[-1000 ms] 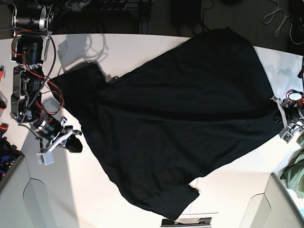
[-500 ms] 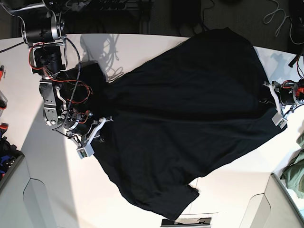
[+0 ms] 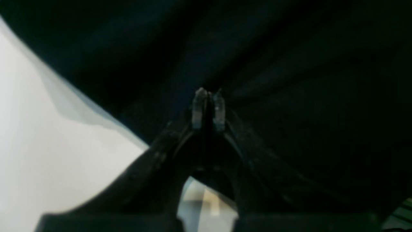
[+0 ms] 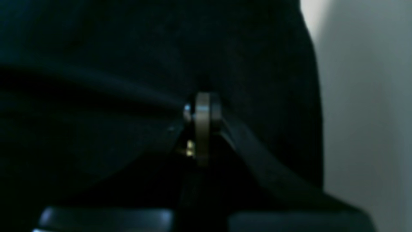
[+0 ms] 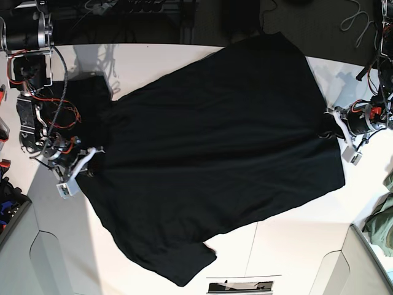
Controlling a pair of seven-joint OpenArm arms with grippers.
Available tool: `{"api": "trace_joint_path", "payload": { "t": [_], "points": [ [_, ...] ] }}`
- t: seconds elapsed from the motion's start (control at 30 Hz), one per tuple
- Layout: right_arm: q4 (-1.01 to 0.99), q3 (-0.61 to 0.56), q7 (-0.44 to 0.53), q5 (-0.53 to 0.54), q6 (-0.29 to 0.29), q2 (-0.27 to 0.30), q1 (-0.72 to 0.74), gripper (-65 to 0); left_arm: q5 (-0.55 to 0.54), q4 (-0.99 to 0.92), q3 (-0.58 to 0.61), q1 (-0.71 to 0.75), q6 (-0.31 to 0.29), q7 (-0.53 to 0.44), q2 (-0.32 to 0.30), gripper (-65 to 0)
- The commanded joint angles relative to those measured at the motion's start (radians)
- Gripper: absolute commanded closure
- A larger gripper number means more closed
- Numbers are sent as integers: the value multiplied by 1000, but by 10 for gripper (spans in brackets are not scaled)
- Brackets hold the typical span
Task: Layout the t-shirt on the table in an organized manner, then fold the t-shirt properly
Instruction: 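Pull the shirt with both grippers to straighten it square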
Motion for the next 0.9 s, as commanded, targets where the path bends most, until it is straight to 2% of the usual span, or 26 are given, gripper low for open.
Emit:
{"api": "trace_joint_path", "payload": {
  "t": [0.0, 0.3, 0.47, 0.67, 0.87],
  "points": [
    [14, 2, -60, -15, -14, 21, -15, 0, 85, -8, 17, 6, 7, 95, 1, -61],
    [304, 2, -82, 81, -13, 17, -259, 0, 115, -7, 17, -16, 7, 102, 0, -61],
    [482, 9, -130, 85, -16, -14, -356, 0, 155, -8, 17, -41, 7, 90, -8, -61],
    [538, 22, -148, 79, -16, -27, -362, 0, 228, -8, 18, -117, 7, 53, -19, -61],
    [555, 106, -148, 78, -23, -27, -360, 0, 295, -10, 18, -166, 7, 17, -38, -61]
  ]
}}
